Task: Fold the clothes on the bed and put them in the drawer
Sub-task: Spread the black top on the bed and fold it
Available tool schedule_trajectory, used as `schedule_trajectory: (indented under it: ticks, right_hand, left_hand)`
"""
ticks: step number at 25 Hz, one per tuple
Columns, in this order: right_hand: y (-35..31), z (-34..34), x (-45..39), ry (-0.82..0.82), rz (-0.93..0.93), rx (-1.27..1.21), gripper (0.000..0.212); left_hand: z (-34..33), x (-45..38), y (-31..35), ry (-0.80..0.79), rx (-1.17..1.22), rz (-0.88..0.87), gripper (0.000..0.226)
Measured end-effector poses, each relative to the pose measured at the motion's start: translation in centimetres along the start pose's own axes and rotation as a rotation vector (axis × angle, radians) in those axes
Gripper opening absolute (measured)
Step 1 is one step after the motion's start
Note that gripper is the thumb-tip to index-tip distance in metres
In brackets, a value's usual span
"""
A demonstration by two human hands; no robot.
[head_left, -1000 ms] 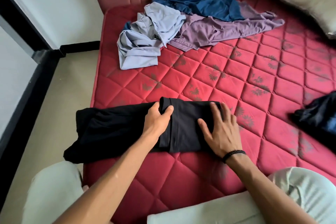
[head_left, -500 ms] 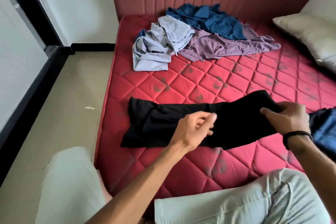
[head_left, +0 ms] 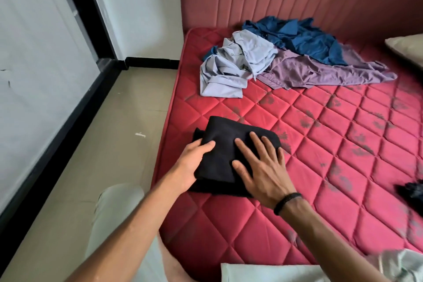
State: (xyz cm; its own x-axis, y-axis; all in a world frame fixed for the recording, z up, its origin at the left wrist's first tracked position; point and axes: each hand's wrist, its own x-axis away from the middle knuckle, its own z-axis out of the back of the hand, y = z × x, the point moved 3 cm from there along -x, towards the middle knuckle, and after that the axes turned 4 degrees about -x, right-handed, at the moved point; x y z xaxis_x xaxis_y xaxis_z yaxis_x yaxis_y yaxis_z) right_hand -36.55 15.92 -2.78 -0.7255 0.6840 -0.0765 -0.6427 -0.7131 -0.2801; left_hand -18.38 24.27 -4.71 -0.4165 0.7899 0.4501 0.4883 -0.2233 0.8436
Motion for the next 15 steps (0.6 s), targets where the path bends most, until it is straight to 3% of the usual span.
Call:
schedule_trajectory:
  ticks: [5,6,7,8,9,10,12,15]
  right_hand:
    - [-0.8,-5.0,0.0,0.002,0.143,0.222,0.074]
    - [-0.7,-5.4,0.1,0.022,0.132,0.237,0.075]
    - [-0.7,-5.8,0.0,0.035,0.121,0.246,0.075]
    - [-0.6,-6.2,-0.1,0.042,0.118,0.247,0.074]
    - [-0.6,-6.5,-0.2,0.039,0.128,0.233,0.073]
    - [-0.4,-6.6,-0.5,0.035,0.152,0.204,0.07]
    - [0.6,-6.4,-0.9,-0.002,0.218,0.154,0.066]
    - [2.7,-6.0,-1.2,0.032,0.236,0.144,0.064]
  left_hand:
    - [3.9,-0.4,-1.0,0.28,-0.449,-0.069,0.018]
    - [4.1,-0.1,-0.6,0.41,-0.644,-0.202,0.022]
    - [3.6,0.3,-0.1,0.536,-0.858,-0.443,0.029]
    - [2.1,0.9,0.0,0.544,-1.041,-0.713,0.035]
    - [0.2,1.0,-0.5,0.443,-1.185,-0.912,0.039]
    - [-1.4,0.6,-1.5,0.29,-1.295,-0.979,0.043]
    - [-3.0,-0.8,-3.8,0.14,-1.486,-0.874,0.055]
    - [-1.8,-2.3,-5.7,0.224,-1.68,-0.781,0.066]
